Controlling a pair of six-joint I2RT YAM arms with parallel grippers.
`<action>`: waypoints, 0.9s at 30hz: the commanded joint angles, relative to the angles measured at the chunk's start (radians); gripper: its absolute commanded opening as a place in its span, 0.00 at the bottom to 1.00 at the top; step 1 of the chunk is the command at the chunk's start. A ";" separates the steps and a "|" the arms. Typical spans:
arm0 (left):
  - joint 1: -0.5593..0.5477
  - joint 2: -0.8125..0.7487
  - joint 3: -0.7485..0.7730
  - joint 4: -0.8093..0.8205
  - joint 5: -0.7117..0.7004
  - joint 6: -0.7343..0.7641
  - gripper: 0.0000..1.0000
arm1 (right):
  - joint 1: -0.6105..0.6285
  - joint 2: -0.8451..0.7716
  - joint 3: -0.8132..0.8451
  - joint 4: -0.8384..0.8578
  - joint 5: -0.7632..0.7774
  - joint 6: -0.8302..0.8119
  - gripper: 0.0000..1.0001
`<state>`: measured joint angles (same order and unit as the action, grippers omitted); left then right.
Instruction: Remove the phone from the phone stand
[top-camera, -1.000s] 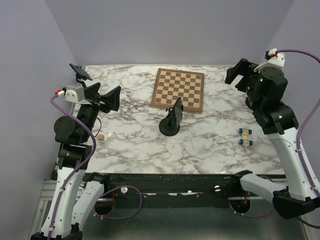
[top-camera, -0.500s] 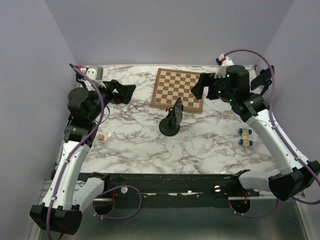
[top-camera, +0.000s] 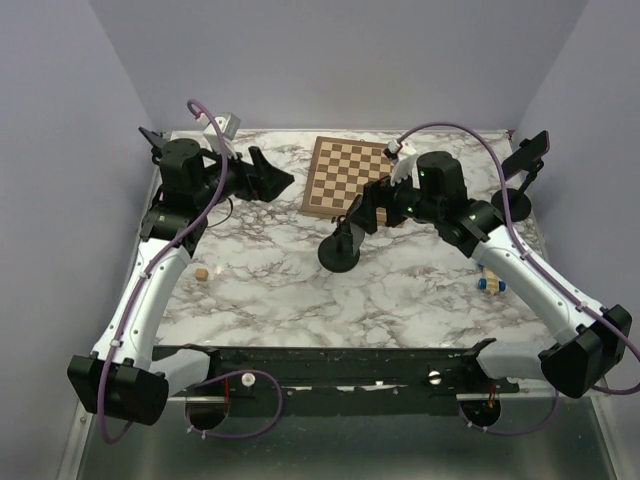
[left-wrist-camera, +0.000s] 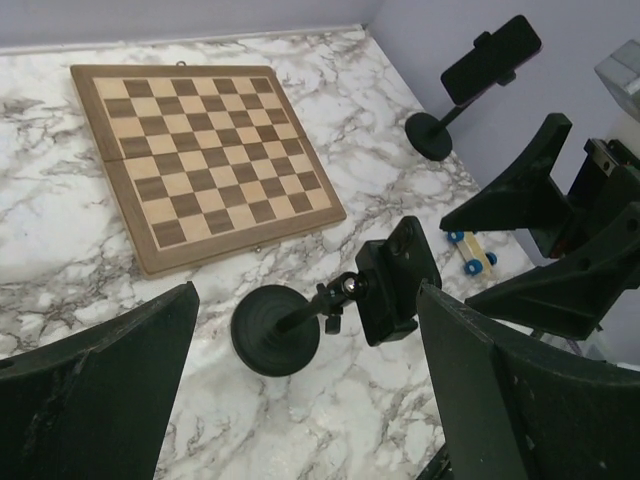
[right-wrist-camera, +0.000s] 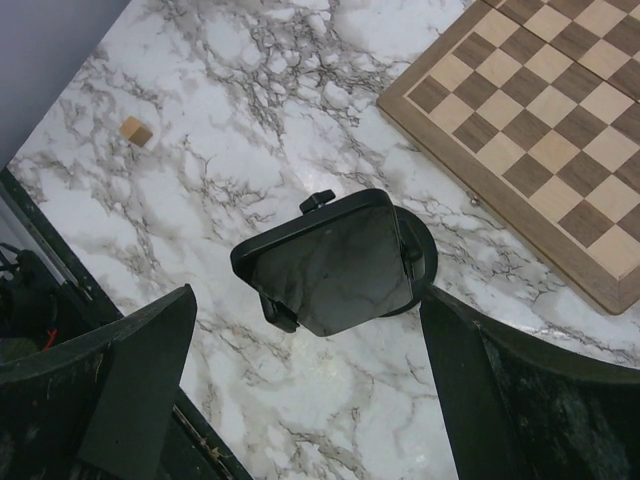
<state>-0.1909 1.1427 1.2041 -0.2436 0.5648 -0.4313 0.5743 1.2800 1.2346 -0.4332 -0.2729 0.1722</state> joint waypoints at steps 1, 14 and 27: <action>-0.014 -0.010 0.024 -0.035 0.066 -0.001 0.98 | 0.000 0.005 -0.020 0.073 0.034 0.001 1.00; -0.057 -0.071 -0.009 0.014 0.059 0.034 0.99 | 0.001 0.054 -0.075 0.179 -0.100 -0.162 1.00; -0.057 -0.086 -0.034 0.056 0.064 0.017 0.98 | 0.001 0.107 -0.087 0.218 -0.160 -0.181 0.94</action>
<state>-0.2443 1.0767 1.1881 -0.2241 0.6182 -0.4122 0.5743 1.3754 1.1580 -0.2520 -0.3946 0.0101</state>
